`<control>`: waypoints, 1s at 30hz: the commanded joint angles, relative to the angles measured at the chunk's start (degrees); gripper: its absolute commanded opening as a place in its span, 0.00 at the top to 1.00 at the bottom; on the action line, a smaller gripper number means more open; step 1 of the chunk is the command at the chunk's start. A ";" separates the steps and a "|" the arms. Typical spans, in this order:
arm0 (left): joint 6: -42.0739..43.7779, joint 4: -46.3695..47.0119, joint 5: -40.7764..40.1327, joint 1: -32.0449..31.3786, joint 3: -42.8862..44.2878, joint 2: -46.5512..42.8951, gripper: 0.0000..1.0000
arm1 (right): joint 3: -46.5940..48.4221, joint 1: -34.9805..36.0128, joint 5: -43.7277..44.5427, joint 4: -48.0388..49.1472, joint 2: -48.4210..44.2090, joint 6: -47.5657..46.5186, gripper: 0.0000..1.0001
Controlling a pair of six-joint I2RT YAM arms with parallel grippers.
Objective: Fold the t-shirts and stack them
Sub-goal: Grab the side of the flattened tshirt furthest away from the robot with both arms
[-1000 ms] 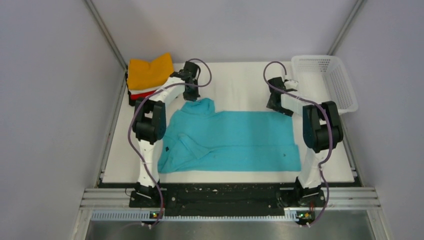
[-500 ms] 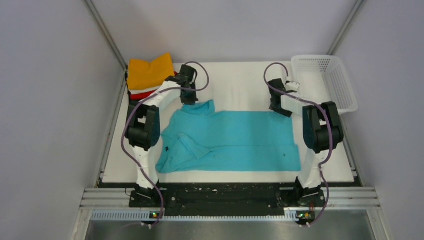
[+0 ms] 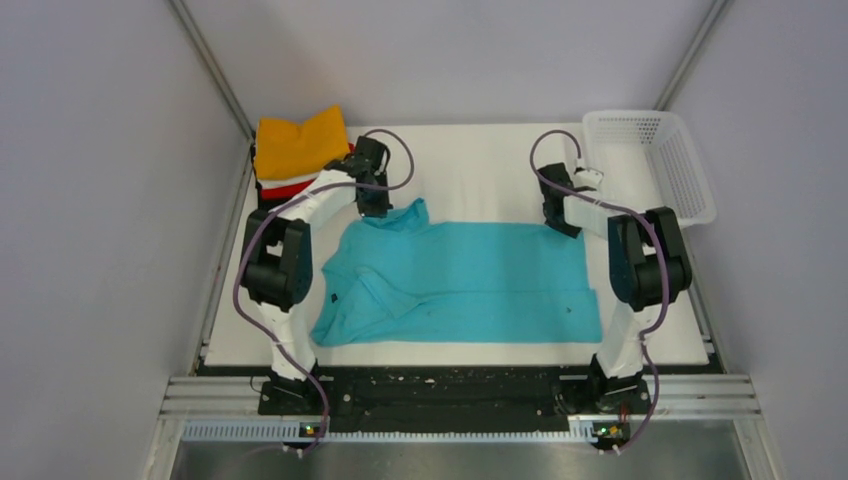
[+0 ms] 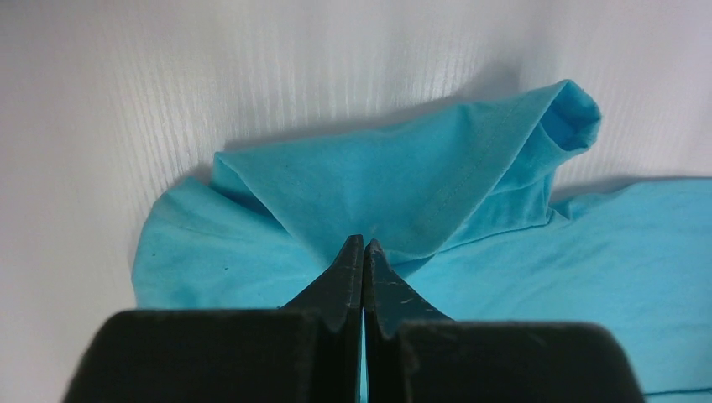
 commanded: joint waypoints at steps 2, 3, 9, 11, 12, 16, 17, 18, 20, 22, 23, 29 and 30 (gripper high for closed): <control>-1.29 2.41 1.55 -0.12 -2.38 -5.56 1.00 | -2.59 -0.52 0.93 -2.40 -1.61 1.68 0.70; -1.44 2.60 1.55 -0.08 -2.94 -6.06 1.00 | -2.56 -0.52 1.00 -2.33 -1.76 1.93 0.74; -2.02 2.83 1.60 -0.12 -5.07 -8.47 1.00 | -2.95 -0.51 0.79 -0.03 -2.74 1.95 1.00; -2.19 2.81 2.45 -0.13 -5.81 -9.39 1.00 | -2.95 -0.52 0.24 0.71 -3.53 0.90 1.00; -2.32 2.81 3.31 -0.11 -6.30 -9.90 1.00 | -3.03 -0.52 -0.16 1.00 -4.14 0.37 1.00; -3.36 2.45 3.29 -0.09 -8.76 -13.05 1.00 | -5.54 -0.01 -1.38 1.54 -8.72 -1.45 1.00; -3.73 2.26 3.32 -0.12 -9.47 -14.12 1.00 | -6.73 0.02 -1.91 1.63 -10.08 -1.84 1.00; -4.30 2.08 3.20 -0.13 -10.34 -15.04 1.00 | -7.81 0.16 -2.61 1.76 -11.45 -2.28 1.00; -5.55 1.05 2.87 -0.06 -12.25 -17.32 1.00 | -9.97 0.42 -4.19 1.48 -13.76 -3.13 1.00; -6.36 0.44 2.48 -0.15 -14.78 -20.31 1.00 | -11.60 1.16 -4.92 0.39 -15.87 -3.75 1.00; -6.74 -0.06 2.46 -0.13 -15.98 -21.98 1.00 | -12.15 1.65 -5.19 -0.37 -16.88 -3.99 1.00; -10.77 -4.65 0.01 -0.22 -22.16 -32.29 1.00 | -14.45 3.48 -5.58 -5.04 -23.18 -4.81 1.00; -11.55 -5.34 -0.19 -0.22 -23.11 -33.91 1.00 | -14.73 3.54 -5.40 -5.61 -24.25 -5.08 1.00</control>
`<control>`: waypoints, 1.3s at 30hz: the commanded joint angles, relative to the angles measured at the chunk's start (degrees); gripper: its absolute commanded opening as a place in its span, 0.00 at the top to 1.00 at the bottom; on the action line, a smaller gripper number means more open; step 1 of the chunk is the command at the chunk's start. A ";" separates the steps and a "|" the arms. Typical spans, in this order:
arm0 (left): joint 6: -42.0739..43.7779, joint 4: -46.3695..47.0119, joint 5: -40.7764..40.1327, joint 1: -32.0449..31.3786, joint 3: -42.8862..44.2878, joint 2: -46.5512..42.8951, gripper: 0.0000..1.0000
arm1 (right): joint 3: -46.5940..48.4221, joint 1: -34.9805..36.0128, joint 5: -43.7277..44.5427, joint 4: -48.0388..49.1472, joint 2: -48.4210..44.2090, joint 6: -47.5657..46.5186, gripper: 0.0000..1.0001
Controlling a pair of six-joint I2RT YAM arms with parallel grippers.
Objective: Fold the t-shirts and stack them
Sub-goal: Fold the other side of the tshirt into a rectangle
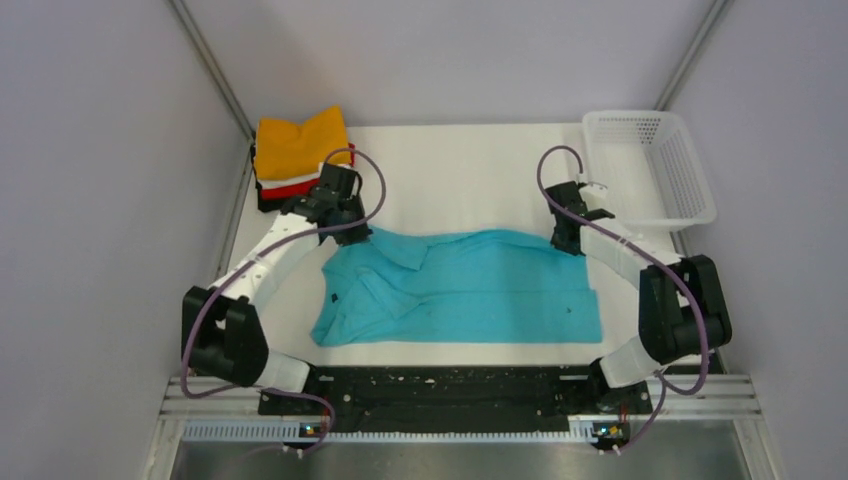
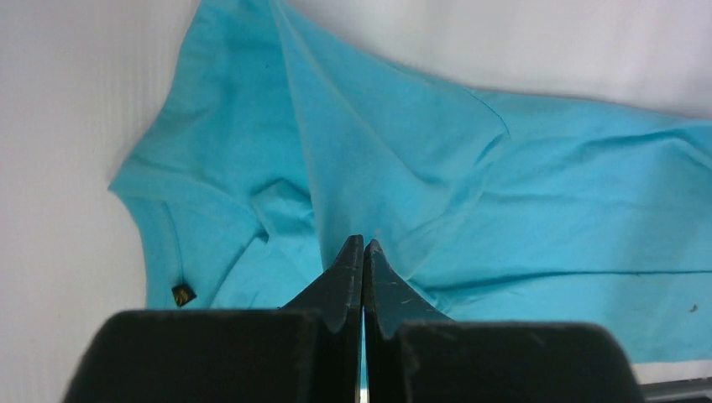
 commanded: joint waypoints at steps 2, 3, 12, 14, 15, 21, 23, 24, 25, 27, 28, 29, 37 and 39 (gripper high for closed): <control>-5.48 -4.66 -1.53 -0.37 -5.30 -9.78 1.00 | -0.93 0.71 0.14 -4.58 -7.46 -1.91 1.00; -6.42 -5.20 -1.24 -0.53 -6.35 -11.09 1.00 | -1.01 0.72 -0.12 -4.74 -8.34 -2.37 1.00; -14.75 -12.52 -2.24 -3.09 -10.20 -20.42 1.00 | 0.95 0.76 -0.14 -6.05 -9.88 -5.36 1.00; -15.84 -14.67 -2.75 -3.11 -9.59 -22.18 1.00 | 1.97 0.76 -0.08 -6.33 -9.69 -5.81 1.00; -16.08 -15.43 -2.34 -3.12 -9.37 -22.99 1.00 | 2.44 0.75 -0.39 -6.58 -9.67 -5.89 1.00; -17.27 -18.84 -3.87 -3.70 -10.77 -27.13 1.00 | 2.33 0.70 -2.41 -7.36 -11.39 -6.16 1.00; -17.72 -18.60 -3.64 -3.78 -12.80 -28.15 1.00 | 1.04 0.74 -2.21 -7.55 -11.93 -6.05 1.00; -17.92 -18.32 -2.79 -3.75 -14.09 -28.56 1.00 | 0.52 0.77 -2.27 -7.76 -11.98 -5.97 1.00; -18.15 -17.96 -2.04 -3.81 -15.56 -28.98 1.00 | -0.09 0.74 -2.28 -7.92 -12.03 -5.88 1.00; -18.82 -17.91 -1.63 -3.84 -18.65 -29.81 1.00 | -0.99 0.77 -1.87 -8.41 -11.75 -5.41 1.00; -19.47 -18.59 -1.76 -3.83 -20.06 -29.94 1.00 | -1.31 0.72 -1.47 -8.76 -11.62 -5.09 1.00; -20.48 -19.43 -2.01 -3.92 -21.47 -29.97 1.00 | -1.69 0.74 -1.15 -9.24 -11.60 -4.61 1.00; -25.20 -27.40 -2.02 -4.14 -25.07 -31.47 0.48 | -4.84 0.76 -0.17 -15.70 -13.75 0.60 0.56; -25.03 -29.15 -2.63 -4.18 -23.15 -33.00 0.16 | -4.12 0.69 0.58 -18.53 -15.57 1.33 0.37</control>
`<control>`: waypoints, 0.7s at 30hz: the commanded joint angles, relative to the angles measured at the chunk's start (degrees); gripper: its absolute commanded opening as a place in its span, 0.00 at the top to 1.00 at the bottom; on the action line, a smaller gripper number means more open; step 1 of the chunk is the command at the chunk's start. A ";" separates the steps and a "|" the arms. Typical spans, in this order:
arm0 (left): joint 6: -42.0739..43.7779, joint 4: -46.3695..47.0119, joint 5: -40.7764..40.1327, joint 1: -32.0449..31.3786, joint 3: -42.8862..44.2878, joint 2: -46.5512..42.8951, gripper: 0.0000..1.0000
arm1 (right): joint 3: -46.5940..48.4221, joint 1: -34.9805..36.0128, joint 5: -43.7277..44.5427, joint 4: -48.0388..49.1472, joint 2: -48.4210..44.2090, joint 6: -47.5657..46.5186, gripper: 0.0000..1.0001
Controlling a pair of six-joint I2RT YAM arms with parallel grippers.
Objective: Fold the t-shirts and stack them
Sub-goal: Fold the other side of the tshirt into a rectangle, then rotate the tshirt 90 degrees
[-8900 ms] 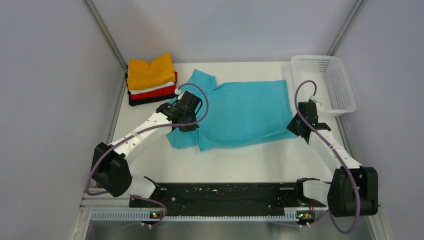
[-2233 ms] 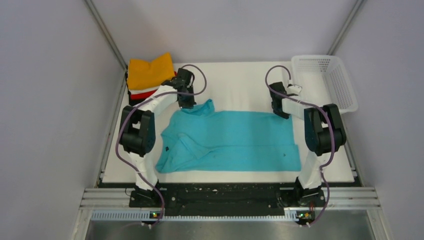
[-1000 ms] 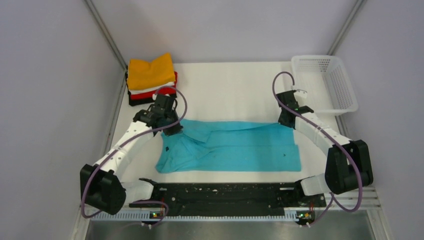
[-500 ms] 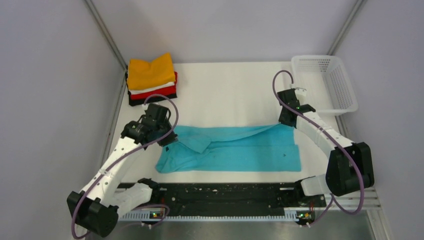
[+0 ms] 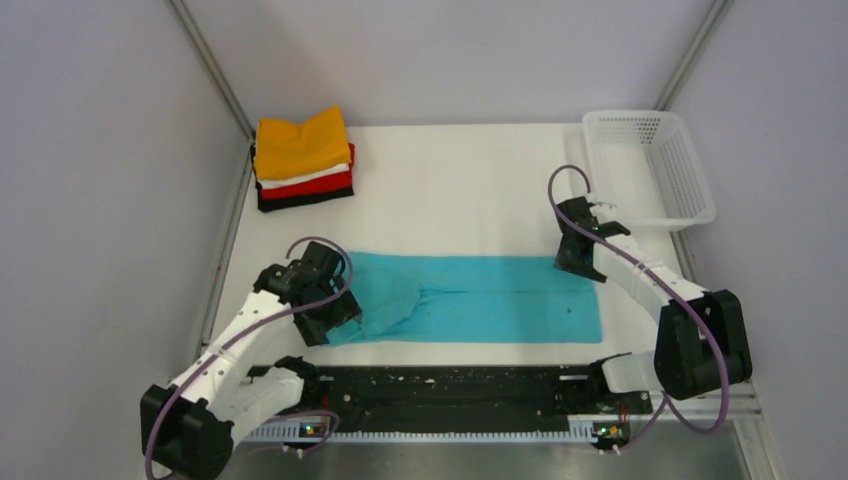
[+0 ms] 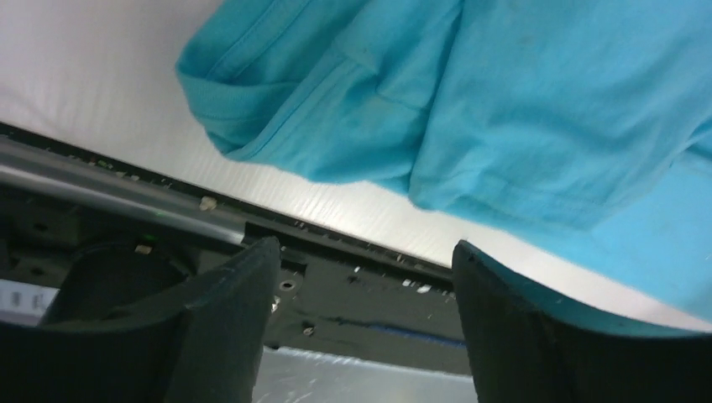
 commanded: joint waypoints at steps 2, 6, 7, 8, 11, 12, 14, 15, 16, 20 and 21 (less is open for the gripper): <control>-1.19 -3.97 -2.45 -0.42 4.47 -4.19 0.03 | 1.59 0.33 1.88 -5.51 -7.71 2.62 0.23; 2.20 10.91 0.49 -0.44 5.28 -0.58 0.01 | -1.52 0.33 -13.16 7.55 -11.97 -3.60 0.07; 2.42 16.39 3.60 -0.39 4.84 2.01 0.01 | -3.30 0.28 -20.01 12.02 -11.98 -4.48 0.04; 2.71 21.73 6.46 -0.40 4.51 5.27 0.01 | -4.20 0.30 -26.63 16.37 -11.22 -4.62 0.02; 2.42 32.44 9.83 -0.24 6.17 17.33 0.01 | -7.52 0.70 -36.59 25.89 -6.14 -2.94 0.01; 2.60 33.21 8.94 -0.06 8.06 21.95 0.01 | -7.93 0.91 -36.75 27.18 -4.30 -2.62 0.01; 2.98 34.40 8.37 0.56 11.96 30.45 0.01 | -8.37 1.19 -36.58 28.50 -0.85 -2.83 0.01; 3.28 35.51 8.81 0.97 13.79 34.40 0.01 | -8.74 1.27 -36.28 28.84 0.19 -2.91 0.01; 3.65 37.08 9.11 1.25 15.58 39.19 0.01 | -9.13 1.25 -36.39 29.00 0.91 -3.06 0.01; 4.43 37.82 9.51 2.36 25.81 53.96 0.01 | -12.31 1.87 -37.27 26.15 0.48 -3.33 0.01; 4.54 37.87 10.61 2.58 31.24 57.79 0.01 | -13.44 2.36 -37.34 24.87 -0.02 -3.34 0.01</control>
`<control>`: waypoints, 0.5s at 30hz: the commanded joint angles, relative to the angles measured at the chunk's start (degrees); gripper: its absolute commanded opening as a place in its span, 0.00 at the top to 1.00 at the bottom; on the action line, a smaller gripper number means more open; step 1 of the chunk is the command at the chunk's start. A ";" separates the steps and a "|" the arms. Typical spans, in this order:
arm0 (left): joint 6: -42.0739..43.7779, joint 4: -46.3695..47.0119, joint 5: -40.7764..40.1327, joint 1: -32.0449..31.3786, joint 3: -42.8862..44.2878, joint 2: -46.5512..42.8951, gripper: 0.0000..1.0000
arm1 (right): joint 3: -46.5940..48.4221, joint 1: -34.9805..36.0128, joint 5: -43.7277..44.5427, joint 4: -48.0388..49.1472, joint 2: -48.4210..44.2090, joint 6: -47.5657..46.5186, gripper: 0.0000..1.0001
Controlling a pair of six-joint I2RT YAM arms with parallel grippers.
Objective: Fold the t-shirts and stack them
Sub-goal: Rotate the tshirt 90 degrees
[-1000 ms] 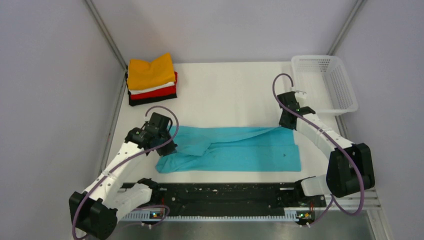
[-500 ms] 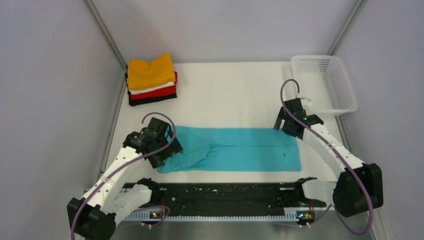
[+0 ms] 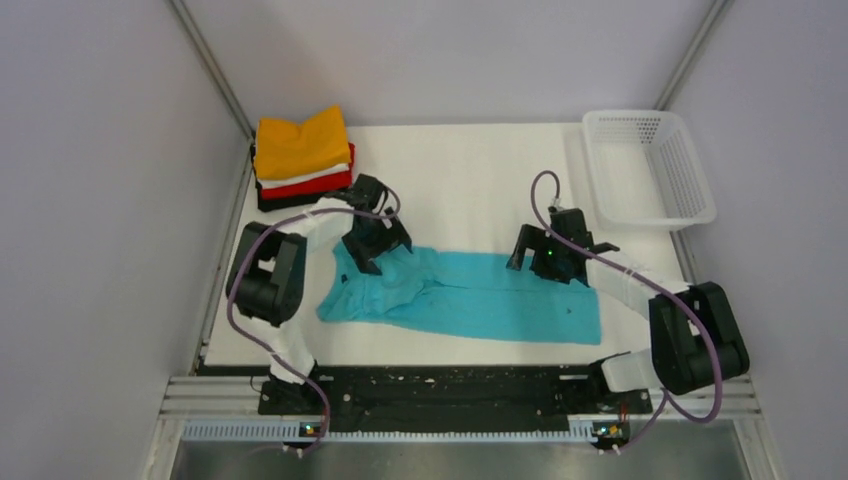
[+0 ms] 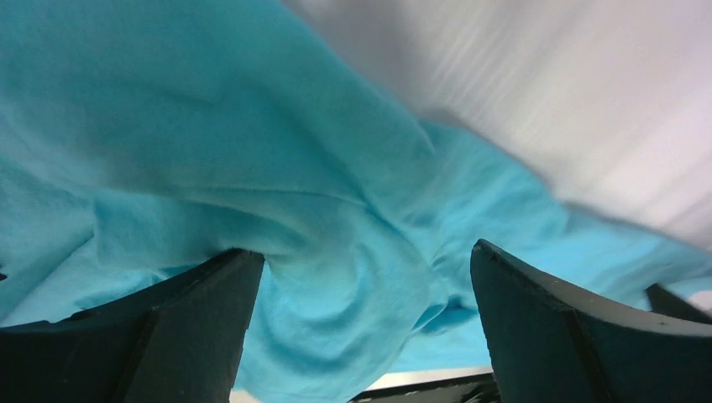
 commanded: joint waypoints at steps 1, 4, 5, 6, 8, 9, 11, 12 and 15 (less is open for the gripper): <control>1.92 10.77 1.62 1.07 15.11 17.11 0.01 | -4.78 2.07 -3.63 -1.62 -1.39 -0.80 0.01; 2.12 9.22 5.13 1.08 34.18 30.07 0.01 | -8.14 6.70 -4.86 -5.17 -4.29 -0.05 0.01; 1.50 8.80 8.18 1.17 41.40 34.70 0.01 | -8.71 8.76 -5.63 -6.66 -5.41 0.76 0.01; 0.46 8.86 10.86 1.03 49.08 39.29 0.01 | -9.23 11.43 -7.12 -7.72 -6.58 1.54 0.01; -2.17 11.18 14.32 0.62 63.08 48.74 0.01 | -9.97 17.12 -10.39 -8.24 -8.80 3.00 0.01; -4.78 13.39 16.25 0.44 69.07 53.13 0.01 | -9.92 19.87 -12.46 -7.98 -9.42 3.54 0.01; -13.05 23.20 18.49 0.08 76.53 60.20 0.01 | -9.90 24.94 -16.08 -5.33 -9.51 4.68 0.01; -18.45 29.80 18.18 -0.13 77.70 62.82 0.01 | -9.67 28.08 -17.48 -3.20 -8.81 5.04 0.01; -26.64 38.97 14.59 -1.12 83.03 68.78 0.01 | -8.12 31.89 -17.09 2.04 -4.97 5.76 0.01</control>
